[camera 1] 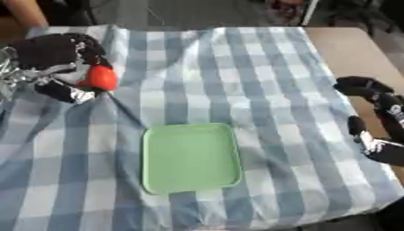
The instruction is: Pick up objects on the table and place them in the box.
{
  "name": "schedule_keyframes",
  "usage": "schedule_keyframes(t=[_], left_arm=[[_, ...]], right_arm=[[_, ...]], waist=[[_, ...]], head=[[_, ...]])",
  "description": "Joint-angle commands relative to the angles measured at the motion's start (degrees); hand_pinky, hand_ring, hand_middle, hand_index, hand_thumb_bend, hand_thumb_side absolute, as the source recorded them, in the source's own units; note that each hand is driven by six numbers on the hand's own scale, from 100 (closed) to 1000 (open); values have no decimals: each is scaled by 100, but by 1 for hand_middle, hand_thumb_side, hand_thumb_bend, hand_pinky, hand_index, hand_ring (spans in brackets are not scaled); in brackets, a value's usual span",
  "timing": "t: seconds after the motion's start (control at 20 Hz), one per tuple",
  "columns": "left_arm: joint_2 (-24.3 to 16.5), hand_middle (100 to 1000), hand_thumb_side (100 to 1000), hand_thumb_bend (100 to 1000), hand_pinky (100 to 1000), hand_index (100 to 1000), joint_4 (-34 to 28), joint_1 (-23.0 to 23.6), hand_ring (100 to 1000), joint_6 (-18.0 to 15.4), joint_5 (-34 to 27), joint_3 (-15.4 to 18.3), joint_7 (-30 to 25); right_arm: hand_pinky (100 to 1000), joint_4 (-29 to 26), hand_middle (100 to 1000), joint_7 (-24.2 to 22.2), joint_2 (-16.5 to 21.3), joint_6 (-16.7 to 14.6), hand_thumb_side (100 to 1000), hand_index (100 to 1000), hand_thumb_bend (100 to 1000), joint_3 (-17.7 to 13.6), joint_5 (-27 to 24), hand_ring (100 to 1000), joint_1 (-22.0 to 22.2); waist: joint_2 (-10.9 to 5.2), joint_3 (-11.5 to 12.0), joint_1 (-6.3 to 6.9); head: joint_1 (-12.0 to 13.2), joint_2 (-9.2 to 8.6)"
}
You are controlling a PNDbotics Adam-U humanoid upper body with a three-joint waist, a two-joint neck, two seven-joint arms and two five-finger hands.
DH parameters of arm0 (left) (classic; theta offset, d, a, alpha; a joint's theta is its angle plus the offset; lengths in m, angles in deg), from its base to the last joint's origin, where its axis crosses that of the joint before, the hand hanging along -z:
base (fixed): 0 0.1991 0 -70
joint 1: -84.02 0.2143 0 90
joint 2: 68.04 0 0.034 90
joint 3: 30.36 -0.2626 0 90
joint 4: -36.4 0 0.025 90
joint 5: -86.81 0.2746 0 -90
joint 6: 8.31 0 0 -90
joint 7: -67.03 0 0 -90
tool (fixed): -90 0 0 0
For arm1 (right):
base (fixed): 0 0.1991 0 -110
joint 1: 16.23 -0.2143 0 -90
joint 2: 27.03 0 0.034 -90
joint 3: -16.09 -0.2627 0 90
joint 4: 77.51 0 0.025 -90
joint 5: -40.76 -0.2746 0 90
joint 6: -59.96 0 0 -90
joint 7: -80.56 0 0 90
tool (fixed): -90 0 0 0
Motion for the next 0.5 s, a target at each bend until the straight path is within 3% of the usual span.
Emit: schedule_keyframes(t=[0.05,0.5], left_arm=[[-240,485,469,100,886,379,-254,-71,764,79,-409,26,-350],[-274,484,469,100,886,381,-401,-52,763,189,-710,33,-679]], right_arm=[[836,-45,862,-1075,179,-1099,444,845,100,-61,11,839,-5],[835,-44,862,-1070,177,-1099,445,845,100,-58,17,839,-11]], waist=[[-121,1,25],[-119,-6,31]], head=[[-112,-18],[-105,-23]])
